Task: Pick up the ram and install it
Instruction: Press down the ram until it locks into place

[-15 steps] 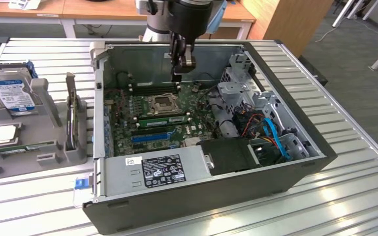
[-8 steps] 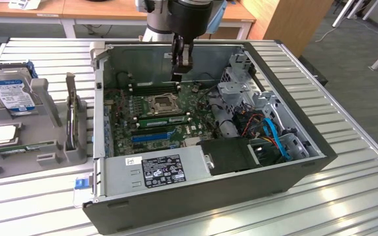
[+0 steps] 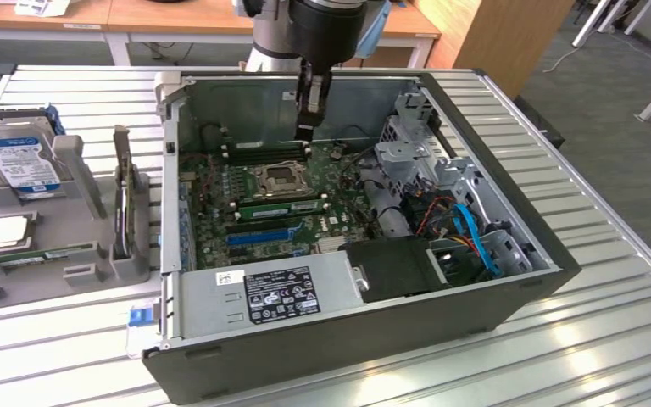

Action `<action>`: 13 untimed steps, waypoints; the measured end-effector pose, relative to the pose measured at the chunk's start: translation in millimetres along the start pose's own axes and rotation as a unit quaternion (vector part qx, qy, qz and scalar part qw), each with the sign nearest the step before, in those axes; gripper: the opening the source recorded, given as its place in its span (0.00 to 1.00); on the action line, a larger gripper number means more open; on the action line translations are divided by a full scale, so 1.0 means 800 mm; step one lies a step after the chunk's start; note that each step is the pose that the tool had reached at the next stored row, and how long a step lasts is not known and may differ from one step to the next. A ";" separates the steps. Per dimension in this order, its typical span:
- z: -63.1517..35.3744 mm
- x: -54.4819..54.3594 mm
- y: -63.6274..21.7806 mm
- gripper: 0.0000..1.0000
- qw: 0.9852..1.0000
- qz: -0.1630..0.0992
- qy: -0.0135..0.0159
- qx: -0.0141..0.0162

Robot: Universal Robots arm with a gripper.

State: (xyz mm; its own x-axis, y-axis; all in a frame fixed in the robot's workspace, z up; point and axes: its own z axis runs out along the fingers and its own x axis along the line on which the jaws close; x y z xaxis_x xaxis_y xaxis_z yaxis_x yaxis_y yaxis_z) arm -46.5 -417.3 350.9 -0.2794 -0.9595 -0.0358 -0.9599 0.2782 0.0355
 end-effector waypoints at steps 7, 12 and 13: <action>0.000 0.000 0.000 0.10 1.000 0.005 0.000 0.000; 0.000 0.000 0.000 0.10 0.995 0.103 -0.004 0.004; 0.000 0.000 0.000 0.10 0.994 0.109 -0.004 0.004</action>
State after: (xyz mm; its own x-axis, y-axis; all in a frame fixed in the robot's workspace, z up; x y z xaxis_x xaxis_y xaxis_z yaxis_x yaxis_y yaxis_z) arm -46.5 -417.3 350.9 -0.4812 -0.8759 -0.0358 -0.8765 0.4801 0.0355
